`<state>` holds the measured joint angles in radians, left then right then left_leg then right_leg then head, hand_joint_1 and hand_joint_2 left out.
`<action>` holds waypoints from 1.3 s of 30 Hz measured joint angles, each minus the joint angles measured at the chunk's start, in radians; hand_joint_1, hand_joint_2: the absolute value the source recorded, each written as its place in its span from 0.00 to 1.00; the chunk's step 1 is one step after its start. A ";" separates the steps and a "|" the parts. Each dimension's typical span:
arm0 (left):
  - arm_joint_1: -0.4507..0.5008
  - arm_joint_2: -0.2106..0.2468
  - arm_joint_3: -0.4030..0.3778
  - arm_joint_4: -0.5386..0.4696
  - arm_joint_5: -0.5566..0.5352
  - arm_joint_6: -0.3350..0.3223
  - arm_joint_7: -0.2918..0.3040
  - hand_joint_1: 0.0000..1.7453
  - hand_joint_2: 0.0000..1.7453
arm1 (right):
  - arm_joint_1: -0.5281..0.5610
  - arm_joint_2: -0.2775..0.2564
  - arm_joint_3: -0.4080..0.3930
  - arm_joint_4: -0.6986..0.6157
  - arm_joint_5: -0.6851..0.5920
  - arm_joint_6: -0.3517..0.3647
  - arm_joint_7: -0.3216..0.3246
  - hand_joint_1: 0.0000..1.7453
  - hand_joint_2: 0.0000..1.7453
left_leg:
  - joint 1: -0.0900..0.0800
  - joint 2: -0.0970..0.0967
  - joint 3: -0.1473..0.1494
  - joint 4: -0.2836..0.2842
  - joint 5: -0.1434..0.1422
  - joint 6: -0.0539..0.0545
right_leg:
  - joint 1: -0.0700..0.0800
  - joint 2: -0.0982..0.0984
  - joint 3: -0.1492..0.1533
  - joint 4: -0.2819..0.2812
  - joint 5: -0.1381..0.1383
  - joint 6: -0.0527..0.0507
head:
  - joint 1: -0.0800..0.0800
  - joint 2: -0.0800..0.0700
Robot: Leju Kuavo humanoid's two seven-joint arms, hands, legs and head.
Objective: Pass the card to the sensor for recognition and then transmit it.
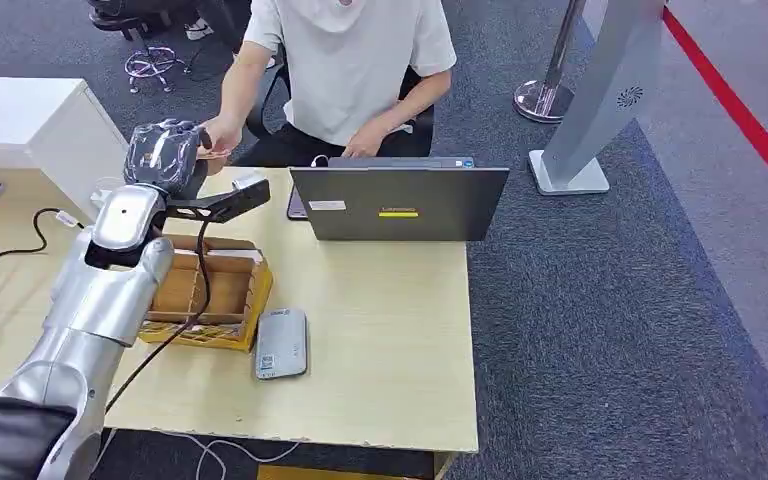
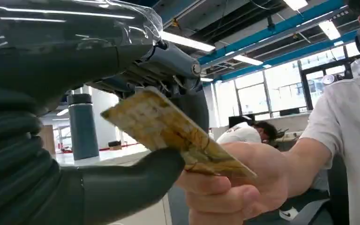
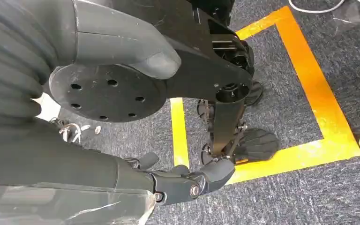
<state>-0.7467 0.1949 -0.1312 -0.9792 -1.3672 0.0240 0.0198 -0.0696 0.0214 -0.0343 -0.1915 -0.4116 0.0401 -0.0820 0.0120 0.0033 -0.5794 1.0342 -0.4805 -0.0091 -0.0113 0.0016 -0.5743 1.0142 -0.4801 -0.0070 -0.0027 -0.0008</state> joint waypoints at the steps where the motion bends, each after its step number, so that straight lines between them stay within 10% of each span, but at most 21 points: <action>1: 0.000 0.000 0.000 0.001 0.000 0.000 0.000 1.00 1.00 | 0.000 0.000 0.000 0.000 0.000 0.000 0.000 0.00 1.00 | 0.000 0.000 0.000 0.000 0.000 0.000 | 0.000 0.000 0.000 0.000 0.000 0.000 | 0.000 0.000; 20: 0.034 -0.002 0.000 -0.020 0.100 0.013 -0.030 1.00 1.00 | 0.002 0.000 0.000 0.000 0.014 0.000 0.006 0.00 1.00 | 0.000 0.000 0.000 0.000 0.000 0.000 | 0.000 0.000 0.000 0.000 0.000 0.000 | 0.000 0.000; 30: 0.384 -0.031 -0.092 -0.456 0.201 0.038 -0.164 1.00 1.00 | 0.028 0.001 -0.037 0.003 -0.022 -0.016 -0.026 0.00 1.00 | -0.001 0.001 -0.001 0.000 -0.003 0.002 | -0.001 0.001 -0.001 -0.001 -0.002 0.002 | 0.000 0.000; 39: 0.522 0.004 -0.177 -0.546 0.187 0.037 -0.192 1.00 1.00 | 0.032 0.001 -0.061 0.003 -0.024 -0.013 -0.029 0.00 1.00 | -0.001 0.001 -0.001 0.000 -0.002 0.002 | -0.001 0.000 -0.001 0.000 -0.002 0.002 | 0.000 0.000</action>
<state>-0.2244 0.1991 -0.3082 -1.5251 -1.1803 0.0607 -0.1720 -0.0373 0.0221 -0.0950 -0.1881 -0.4360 0.0275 -0.1106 0.0113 0.0041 -0.5806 1.0340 -0.4826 -0.0071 -0.0122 0.0019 -0.5750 1.0138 -0.4820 -0.0049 -0.0027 -0.0008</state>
